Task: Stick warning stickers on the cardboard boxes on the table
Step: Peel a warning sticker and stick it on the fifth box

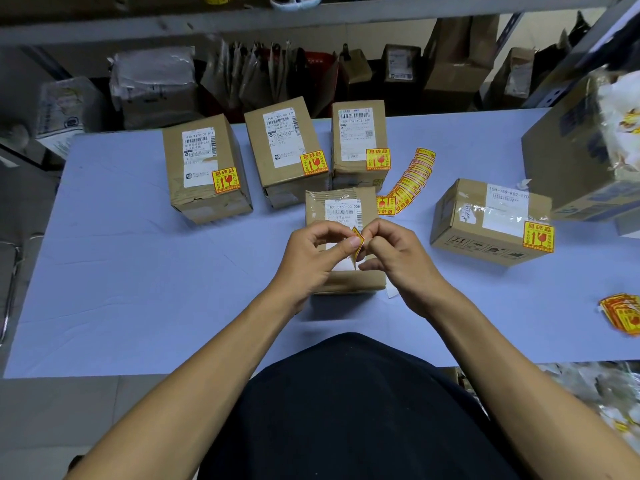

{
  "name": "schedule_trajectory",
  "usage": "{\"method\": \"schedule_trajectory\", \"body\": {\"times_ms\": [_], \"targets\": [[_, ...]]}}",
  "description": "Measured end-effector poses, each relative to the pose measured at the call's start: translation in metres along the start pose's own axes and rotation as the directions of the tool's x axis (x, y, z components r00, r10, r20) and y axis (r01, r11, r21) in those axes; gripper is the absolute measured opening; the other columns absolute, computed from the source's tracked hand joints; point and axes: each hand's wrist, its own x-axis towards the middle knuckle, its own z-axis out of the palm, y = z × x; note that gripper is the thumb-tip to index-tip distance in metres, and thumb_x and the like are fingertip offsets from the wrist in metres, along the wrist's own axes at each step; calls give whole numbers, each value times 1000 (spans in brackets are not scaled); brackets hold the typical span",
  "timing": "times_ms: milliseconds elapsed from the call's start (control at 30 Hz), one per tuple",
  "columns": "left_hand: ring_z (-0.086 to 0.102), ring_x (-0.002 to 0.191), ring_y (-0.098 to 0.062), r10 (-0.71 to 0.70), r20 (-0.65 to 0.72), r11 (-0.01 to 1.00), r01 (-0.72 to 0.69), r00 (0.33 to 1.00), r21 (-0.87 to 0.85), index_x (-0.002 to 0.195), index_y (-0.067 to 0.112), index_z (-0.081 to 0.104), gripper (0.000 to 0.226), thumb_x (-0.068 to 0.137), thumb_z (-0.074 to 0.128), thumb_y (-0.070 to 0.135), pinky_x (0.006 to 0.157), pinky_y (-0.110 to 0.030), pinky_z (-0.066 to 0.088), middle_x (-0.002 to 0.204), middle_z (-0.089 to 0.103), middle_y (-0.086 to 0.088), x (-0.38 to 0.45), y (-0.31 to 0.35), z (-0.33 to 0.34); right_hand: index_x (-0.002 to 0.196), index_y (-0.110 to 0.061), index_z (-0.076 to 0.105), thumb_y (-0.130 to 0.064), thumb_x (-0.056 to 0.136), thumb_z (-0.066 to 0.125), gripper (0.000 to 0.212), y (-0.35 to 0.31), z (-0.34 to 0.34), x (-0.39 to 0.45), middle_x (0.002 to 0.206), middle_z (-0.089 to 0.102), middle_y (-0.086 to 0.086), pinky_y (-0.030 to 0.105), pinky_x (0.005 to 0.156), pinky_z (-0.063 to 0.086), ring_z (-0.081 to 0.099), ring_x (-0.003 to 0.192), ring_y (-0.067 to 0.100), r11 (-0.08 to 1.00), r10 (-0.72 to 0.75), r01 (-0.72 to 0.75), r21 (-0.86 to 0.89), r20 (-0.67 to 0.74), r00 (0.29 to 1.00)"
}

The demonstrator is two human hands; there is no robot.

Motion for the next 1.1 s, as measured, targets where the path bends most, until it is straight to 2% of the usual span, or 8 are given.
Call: {"method": "schedule_trajectory", "body": {"times_ms": [100, 233, 400, 567, 700, 867, 967, 1100], "targets": [[68, 82, -10, 35, -9, 999, -35, 999, 10, 83, 23, 78, 4, 83, 74, 22, 79, -27, 54, 84, 76, 4, -2, -1, 2, 78, -14, 58, -19, 86, 50, 13, 0, 1, -1, 66, 64, -9, 26, 69, 55, 62, 70, 6, 996, -40, 38, -79, -23, 999], [70, 80, -13, 22, -5, 999, -22, 1000, -34, 85, 15, 78, 3, 85, 75, 15, 78, -29, 56, 82, 76, -1, -8, 0, 4, 79, -13, 57, -18, 88, 54, 11, 3, 0, -5, 68, 70, -3, 35, 69, 52, 62, 72, 20, 960, -110, 98, -261, -32, 993], [70, 84, -22, -9, 12, 997, 10, 1000, -81, 88, 2, 75, 13, 83, 75, 14, 89, -47, 57, 86, 75, -14, -15, 0, 6, 76, -18, 56, -19, 88, 56, 11, 5, 2, -14, 68, 66, -3, 15, 58, 41, 52, 64, 4, 918, -189, 169, -358, -20, 982], [68, 87, -27, -75, -1, 990, 74, 997, -118, 86, 3, 75, 12, 82, 70, 13, 91, -53, 56, 90, 73, -22, -20, -3, 12, 82, -13, 59, -14, 90, 55, 9, 7, -3, -22, 77, 62, -3, 26, 63, 47, 54, 71, 11, 898, -178, 161, -409, -3, 984], [70, 89, -24, -131, -17, 985, 128, 991, -119, 77, 15, 77, 13, 84, 65, 15, 85, -41, 60, 90, 75, -11, -20, -7, 21, 80, -13, 57, -14, 87, 53, 8, 15, -9, -24, 74, 60, -2, 22, 61, 45, 52, 67, 8, 922, -146, 122, -368, -40, 988], [70, 87, -22, -311, -126, 937, 281, 942, -206, 73, 15, 73, 23, 92, 61, 8, 73, -33, 60, 101, 73, -11, -9, -15, 30, 66, -14, 49, -11, 88, 47, 21, 43, -28, -18, 66, 55, 1, 39, 72, 51, 58, 71, 19, 985, 73, -110, -130, -260, 963], [71, 91, -22, -376, -176, 914, 333, 910, -230, 82, 10, 72, 17, 94, 60, 8, 73, -29, 60, 110, 73, -11, -5, -16, 29, 62, -16, 48, -13, 88, 46, 26, 62, -46, -17, 65, 54, 0, 34, 69, 49, 56, 69, 19, 976, 179, -208, -56, -329, 927], [72, 81, -19, -393, -218, 908, 340, 893, -246, 90, 8, 70, 12, 94, 59, 11, 73, -29, 59, 96, 76, -10, -4, -15, 25, 53, -21, 49, -20, 79, 44, 27, 82, -66, -16, 63, 56, 1, 25, 61, 50, 54, 67, 21, 949, 283, -315, -9, -415, 864]]}}
